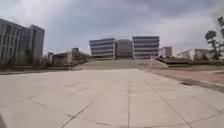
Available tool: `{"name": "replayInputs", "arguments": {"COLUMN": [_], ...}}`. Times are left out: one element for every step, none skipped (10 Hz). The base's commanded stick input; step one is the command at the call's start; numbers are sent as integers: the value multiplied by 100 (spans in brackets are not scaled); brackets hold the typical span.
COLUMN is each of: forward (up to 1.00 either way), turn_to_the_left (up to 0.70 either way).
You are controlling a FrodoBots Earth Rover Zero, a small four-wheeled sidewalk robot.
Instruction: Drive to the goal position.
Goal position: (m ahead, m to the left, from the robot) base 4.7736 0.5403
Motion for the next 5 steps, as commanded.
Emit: {"name": "replayInputs", "arguments": {"forward": [70,70,70,70,70], "turn_to_the_left": [0,0,0,0,0]}}
